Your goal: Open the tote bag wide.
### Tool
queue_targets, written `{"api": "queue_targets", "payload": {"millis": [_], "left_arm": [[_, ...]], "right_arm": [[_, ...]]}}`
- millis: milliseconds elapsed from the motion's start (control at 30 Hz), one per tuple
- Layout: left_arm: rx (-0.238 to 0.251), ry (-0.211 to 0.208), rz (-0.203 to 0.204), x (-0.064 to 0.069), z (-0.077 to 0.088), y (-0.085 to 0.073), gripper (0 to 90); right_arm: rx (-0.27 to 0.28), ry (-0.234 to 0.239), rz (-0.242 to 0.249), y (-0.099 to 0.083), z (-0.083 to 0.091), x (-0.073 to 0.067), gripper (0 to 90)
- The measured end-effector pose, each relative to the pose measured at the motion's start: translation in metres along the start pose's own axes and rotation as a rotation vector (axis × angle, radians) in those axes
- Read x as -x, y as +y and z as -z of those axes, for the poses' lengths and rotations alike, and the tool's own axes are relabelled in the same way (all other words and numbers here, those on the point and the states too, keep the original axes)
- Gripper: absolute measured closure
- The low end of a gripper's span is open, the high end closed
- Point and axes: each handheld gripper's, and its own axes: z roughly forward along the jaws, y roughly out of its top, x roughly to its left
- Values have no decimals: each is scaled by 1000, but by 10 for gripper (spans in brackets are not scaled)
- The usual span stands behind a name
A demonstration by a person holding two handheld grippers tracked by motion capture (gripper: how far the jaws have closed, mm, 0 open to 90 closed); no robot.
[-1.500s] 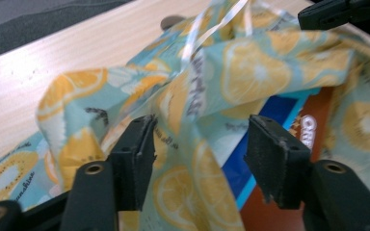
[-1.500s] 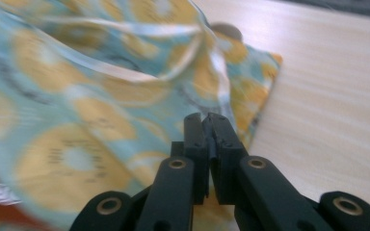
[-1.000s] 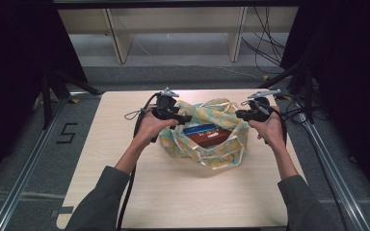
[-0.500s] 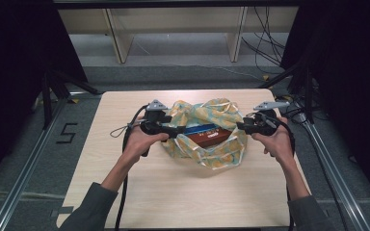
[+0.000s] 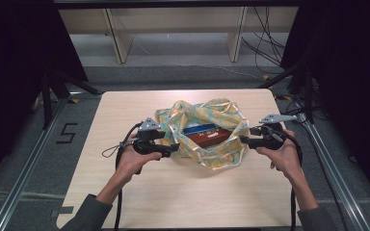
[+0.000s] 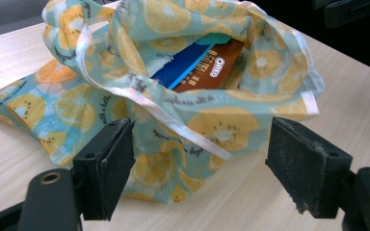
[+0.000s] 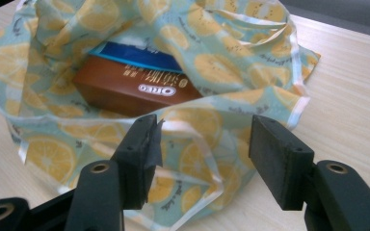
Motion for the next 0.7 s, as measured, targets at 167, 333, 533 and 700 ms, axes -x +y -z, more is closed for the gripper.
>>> {"api": "queue_targets", "payload": {"millis": [167, 333, 533, 700], "left_arm": [[4, 0, -10, 8, 7, -14, 222], [14, -6, -9, 17, 17, -29, 210], [12, -2, -19, 25, 24, -47, 205], [3, 13, -47, 27, 27, -59, 202]], "right_arm": [[-12, 7, 30, -11, 2, -4, 434], [-46, 8, 43, -23, 2, -11, 423], [-37, 11, 32, -35, 4, -18, 408], [-48, 20, 59, -45, 5, -24, 400]]}}
